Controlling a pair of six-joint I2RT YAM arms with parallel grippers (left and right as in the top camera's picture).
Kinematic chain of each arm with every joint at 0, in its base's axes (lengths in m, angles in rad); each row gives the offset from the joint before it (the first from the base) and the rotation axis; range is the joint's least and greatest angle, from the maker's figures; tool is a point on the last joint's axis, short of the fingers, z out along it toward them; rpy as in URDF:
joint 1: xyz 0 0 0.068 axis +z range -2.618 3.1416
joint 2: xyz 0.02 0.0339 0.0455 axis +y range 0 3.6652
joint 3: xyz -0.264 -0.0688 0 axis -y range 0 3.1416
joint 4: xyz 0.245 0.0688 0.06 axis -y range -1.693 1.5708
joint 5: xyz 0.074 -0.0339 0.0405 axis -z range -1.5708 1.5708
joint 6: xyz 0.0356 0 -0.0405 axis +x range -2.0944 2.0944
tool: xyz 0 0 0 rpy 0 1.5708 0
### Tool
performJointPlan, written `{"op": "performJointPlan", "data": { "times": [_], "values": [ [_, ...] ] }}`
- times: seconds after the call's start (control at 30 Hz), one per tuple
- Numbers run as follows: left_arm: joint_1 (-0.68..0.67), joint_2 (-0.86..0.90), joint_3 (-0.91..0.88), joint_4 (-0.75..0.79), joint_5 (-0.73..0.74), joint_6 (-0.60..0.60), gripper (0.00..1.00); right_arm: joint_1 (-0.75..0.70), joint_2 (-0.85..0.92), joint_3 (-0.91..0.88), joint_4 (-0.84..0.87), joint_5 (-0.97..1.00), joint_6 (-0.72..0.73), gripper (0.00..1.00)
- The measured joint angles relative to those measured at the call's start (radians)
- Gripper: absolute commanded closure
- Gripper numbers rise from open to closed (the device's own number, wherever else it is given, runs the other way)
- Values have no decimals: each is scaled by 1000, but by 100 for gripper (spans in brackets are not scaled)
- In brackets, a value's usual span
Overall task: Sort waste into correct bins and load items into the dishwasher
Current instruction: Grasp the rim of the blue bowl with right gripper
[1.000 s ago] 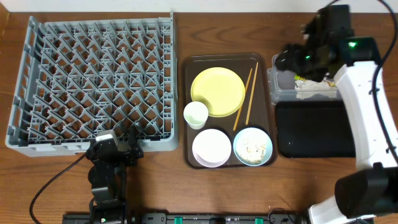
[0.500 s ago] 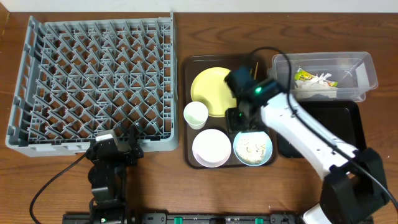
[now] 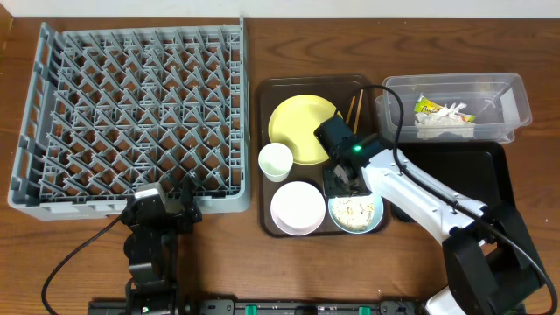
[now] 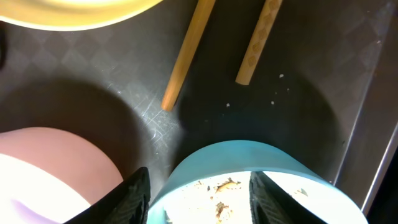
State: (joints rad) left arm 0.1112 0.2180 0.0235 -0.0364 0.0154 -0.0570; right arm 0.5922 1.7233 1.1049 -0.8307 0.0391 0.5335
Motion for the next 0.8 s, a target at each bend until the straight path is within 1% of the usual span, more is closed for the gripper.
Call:
{"op": "performJointPlan", "data": {
  "times": [0.07, 0.17, 0.23, 0.27, 0.3, 0.33, 0.53, 0.7, 0.8],
  "values": [
    [0, 0, 0, 0, 0, 0, 7, 0, 3, 0, -9, 4, -6, 66],
    [0, 0, 0, 0, 0, 0, 7, 0, 26, -1, -60, 3, -15, 68],
    [0, 0, 0, 0, 0, 0, 7, 0, 31, -1, -79, 0, -16, 73],
    [0, 0, 0, 0, 0, 0, 7, 1, 32, -1, -98, -7, -18, 79],
    [0, 0, 0, 0, 0, 0, 7, 1, 32, -1, -114, -16, -21, 92],
    [0, 0, 0, 0, 0, 0, 7, 1, 32, -1, -124, -23, -19, 96],
    [0, 0, 0, 0, 0, 0, 7, 22, 33, -2, -151, -31, -19, 99],
    [0, 0, 0, 0, 0, 0, 7, 33, 33, 0, -160, -21, -66, 99],
    [0, 0, 0, 0, 0, 0, 7, 32, 35, 53, -216, -37, -103, 99]
  ]
}}
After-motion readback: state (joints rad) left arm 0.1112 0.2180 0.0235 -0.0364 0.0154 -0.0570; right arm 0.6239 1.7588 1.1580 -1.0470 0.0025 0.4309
